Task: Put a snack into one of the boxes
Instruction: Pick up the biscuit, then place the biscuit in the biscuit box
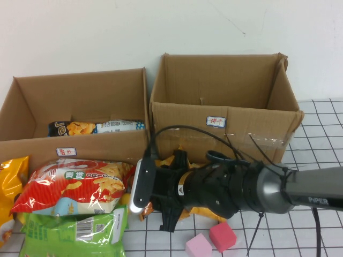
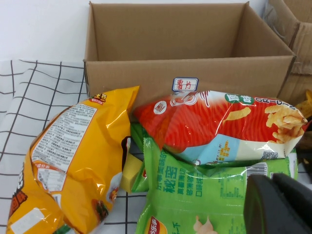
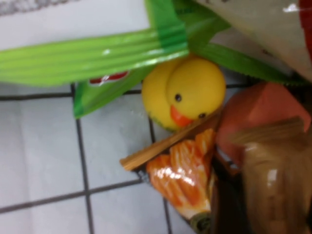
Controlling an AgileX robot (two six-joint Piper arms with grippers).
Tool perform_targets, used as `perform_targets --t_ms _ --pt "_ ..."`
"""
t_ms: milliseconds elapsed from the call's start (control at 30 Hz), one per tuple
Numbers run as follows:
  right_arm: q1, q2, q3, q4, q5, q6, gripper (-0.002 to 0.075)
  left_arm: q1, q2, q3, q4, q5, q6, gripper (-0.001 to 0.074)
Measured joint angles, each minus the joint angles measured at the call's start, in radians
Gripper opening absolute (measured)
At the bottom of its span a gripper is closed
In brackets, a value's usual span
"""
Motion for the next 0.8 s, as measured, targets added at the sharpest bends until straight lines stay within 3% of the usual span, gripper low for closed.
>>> perform_targets --t_ms 300,600,800 --pt "0.000 0.007 -0.042 0.000 0.012 0.000 0.0085 0.000 0.000 0.000 0.000 0.001 0.000 -0.0001" --pt "0.002 -0.156 -0.063 0.068 0.215 0.009 0.0075 0.000 0.000 0.000 0.000 0.001 0.000 -0.0001" --pt "-0.010 -0.387 -0.066 0.166 0.178 0.046 0.0073 0.000 0.000 0.000 0.000 0.001 0.000 -0.0001"
